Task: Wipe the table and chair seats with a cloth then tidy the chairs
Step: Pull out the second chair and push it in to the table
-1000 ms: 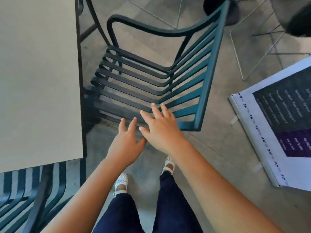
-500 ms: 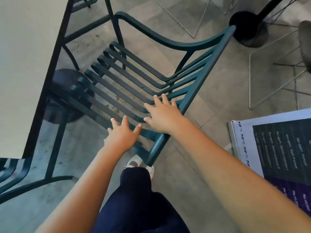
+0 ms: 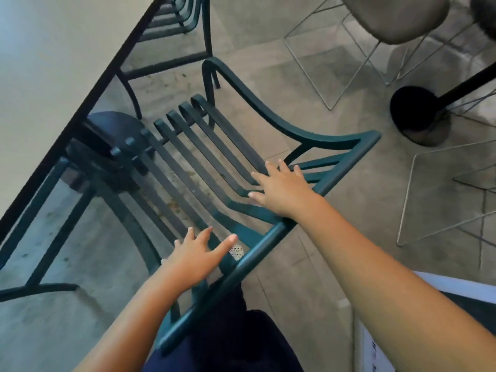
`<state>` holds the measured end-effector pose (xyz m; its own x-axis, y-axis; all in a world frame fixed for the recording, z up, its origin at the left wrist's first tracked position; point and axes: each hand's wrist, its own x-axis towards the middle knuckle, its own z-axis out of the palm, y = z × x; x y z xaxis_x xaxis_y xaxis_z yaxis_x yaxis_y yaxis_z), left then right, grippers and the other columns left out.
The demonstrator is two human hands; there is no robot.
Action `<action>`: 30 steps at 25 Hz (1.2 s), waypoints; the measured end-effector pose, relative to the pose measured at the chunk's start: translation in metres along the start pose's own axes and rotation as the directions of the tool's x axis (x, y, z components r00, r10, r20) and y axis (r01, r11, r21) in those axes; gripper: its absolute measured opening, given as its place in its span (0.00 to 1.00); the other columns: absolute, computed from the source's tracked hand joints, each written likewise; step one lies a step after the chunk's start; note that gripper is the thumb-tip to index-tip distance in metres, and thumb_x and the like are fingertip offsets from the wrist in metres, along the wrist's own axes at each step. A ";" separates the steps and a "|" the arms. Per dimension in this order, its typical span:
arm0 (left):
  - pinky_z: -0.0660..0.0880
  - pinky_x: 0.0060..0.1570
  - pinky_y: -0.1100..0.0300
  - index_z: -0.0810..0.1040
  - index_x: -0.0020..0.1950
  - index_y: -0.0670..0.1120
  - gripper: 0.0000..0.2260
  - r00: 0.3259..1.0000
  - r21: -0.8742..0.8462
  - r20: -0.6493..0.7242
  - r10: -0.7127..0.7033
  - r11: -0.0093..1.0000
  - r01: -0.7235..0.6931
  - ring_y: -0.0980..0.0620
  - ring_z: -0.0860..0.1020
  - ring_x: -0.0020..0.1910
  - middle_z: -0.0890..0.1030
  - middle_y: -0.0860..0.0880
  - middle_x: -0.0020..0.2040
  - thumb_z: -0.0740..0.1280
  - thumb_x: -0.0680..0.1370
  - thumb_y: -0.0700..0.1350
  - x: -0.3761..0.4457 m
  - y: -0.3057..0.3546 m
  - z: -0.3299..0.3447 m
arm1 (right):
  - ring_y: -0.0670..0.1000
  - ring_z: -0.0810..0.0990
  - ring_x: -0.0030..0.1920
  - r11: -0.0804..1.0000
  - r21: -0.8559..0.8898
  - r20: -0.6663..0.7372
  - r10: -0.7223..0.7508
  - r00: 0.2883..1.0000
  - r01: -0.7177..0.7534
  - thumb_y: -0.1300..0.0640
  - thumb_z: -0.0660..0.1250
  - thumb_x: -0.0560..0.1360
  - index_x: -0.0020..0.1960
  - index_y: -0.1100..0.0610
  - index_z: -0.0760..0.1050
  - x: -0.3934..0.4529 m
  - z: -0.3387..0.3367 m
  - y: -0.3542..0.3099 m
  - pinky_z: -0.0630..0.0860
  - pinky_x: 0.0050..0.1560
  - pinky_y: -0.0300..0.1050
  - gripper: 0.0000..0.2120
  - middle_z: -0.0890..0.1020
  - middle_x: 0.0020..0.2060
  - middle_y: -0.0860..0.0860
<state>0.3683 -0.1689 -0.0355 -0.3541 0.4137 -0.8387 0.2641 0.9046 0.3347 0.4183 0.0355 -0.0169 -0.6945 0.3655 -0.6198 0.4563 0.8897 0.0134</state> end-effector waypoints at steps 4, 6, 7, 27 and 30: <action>0.53 0.71 0.40 0.54 0.76 0.56 0.46 0.999 -0.071 0.048 -0.023 0.997 0.026 0.44 0.51 0.76 0.52 0.48 0.78 0.45 0.62 0.77 0.006 0.037 0.011 | 0.61 0.48 0.75 0.998 -0.004 0.024 -0.064 0.998 0.064 0.40 0.50 0.80 0.76 0.48 0.55 0.014 -0.008 0.031 0.48 0.72 0.65 0.27 0.53 0.76 0.56; 0.57 0.71 0.44 0.56 0.76 0.54 0.41 0.999 -0.086 0.040 -0.022 0.996 0.025 0.45 0.58 0.74 0.59 0.48 0.76 0.47 0.69 0.75 0.010 0.053 0.017 | 0.60 0.51 0.75 0.997 0.000 0.044 -0.083 0.996 0.083 0.41 0.51 0.80 0.75 0.48 0.55 0.016 -0.008 0.040 0.50 0.72 0.64 0.26 0.55 0.76 0.56; 0.60 0.70 0.48 0.58 0.76 0.53 0.38 0.999 -0.101 0.038 -0.018 0.995 0.021 0.46 0.61 0.73 0.62 0.48 0.75 0.48 0.72 0.72 0.011 0.062 0.020 | 0.60 0.52 0.75 0.995 0.000 0.055 -0.096 0.994 0.097 0.41 0.51 0.80 0.75 0.48 0.56 0.017 -0.007 0.045 0.52 0.72 0.64 0.26 0.57 0.75 0.56; 0.74 0.52 0.49 0.78 0.48 0.49 0.31 0.835 -0.360 -0.349 -0.425 0.883 0.300 0.50 0.76 0.44 0.77 0.49 0.44 0.49 0.73 0.72 0.005 0.100 0.042 | 0.51 0.77 0.42 0.838 -0.014 -0.043 -0.546 0.837 0.546 0.35 0.44 0.78 0.53 0.49 0.75 0.005 -0.004 0.113 0.74 0.42 0.48 0.26 0.79 0.40 0.50; 0.72 0.57 0.47 0.79 0.53 0.49 0.39 0.824 -0.292 -0.340 -0.452 0.884 0.364 0.47 0.76 0.51 0.78 0.47 0.52 0.44 0.69 0.76 -0.010 0.092 0.044 | 0.50 0.76 0.35 0.838 -0.173 -0.091 -0.537 0.839 0.518 0.37 0.43 0.79 0.49 0.52 0.76 0.003 -0.005 0.130 0.71 0.40 0.46 0.28 0.77 0.33 0.49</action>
<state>0.4355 -0.0941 -0.0153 -0.7167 -0.0331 -0.6965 -0.1578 0.9807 0.1158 0.4731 0.1540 -0.0131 -0.8783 -0.1463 -0.4552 -0.0733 0.9820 -0.1743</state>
